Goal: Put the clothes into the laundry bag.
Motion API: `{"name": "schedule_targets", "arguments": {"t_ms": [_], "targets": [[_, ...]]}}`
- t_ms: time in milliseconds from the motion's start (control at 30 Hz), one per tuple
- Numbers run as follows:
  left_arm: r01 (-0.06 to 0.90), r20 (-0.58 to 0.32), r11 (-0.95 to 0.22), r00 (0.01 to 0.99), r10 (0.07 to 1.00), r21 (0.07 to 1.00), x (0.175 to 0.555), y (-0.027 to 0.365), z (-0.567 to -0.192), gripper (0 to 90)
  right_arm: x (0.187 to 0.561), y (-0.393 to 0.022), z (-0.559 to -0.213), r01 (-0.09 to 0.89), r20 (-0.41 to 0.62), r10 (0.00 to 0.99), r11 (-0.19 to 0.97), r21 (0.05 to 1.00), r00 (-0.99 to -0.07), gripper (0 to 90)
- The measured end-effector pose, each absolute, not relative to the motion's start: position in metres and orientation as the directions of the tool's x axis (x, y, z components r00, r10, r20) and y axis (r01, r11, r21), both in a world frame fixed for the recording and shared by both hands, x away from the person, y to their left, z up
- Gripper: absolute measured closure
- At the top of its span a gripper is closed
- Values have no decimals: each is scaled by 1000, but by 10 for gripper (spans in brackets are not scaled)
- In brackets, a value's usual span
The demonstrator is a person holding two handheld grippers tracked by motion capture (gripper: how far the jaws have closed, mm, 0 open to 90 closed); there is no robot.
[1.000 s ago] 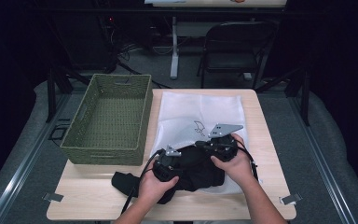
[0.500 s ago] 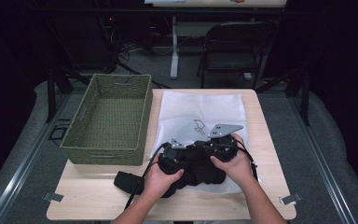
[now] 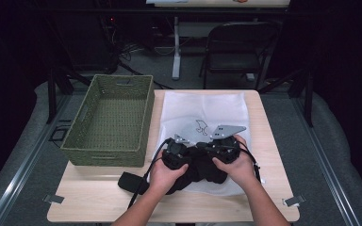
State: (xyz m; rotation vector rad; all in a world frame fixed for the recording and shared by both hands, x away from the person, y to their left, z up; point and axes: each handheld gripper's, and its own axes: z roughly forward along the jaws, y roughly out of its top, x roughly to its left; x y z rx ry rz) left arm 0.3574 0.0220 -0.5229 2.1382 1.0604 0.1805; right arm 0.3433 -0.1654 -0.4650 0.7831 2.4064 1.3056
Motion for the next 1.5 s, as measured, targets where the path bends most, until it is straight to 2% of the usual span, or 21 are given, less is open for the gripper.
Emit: {"name": "schedule_targets", "arguments": {"t_ms": [333, 433, 500, 867, 1133, 1500], "targets": [[641, -187, -339, 610, 770, 689, 363, 19, -528, 740, 345, -166, -467, 329, 4, 594, 441, 835, -805, 891], [640, -179, -354, 616, 767, 682, 363, 18, -531, 725, 346, -167, -469, 336, 8, 599, 438, 834, -800, 891], [637, -175, -354, 615, 769, 685, 362, 19, -532, 706, 347, -168, -470, 339, 7, 604, 438, 832, -797, 891], [608, -162, -397, 661, 732, 688, 348, 26, -524, 469, 350, -173, -472, 351, 10, 621, 430, 832, -783, 891], [574, -145, -409, 687, 712, 710, 337, 36, -513, 420, 350, -174, -472, 351, 9, 622, 431, 831, -783, 891], [562, -137, -413, 694, 707, 716, 322, 53, -502, 420, 350, -174, -472, 352, 10, 623, 429, 832, -782, 891]]}}
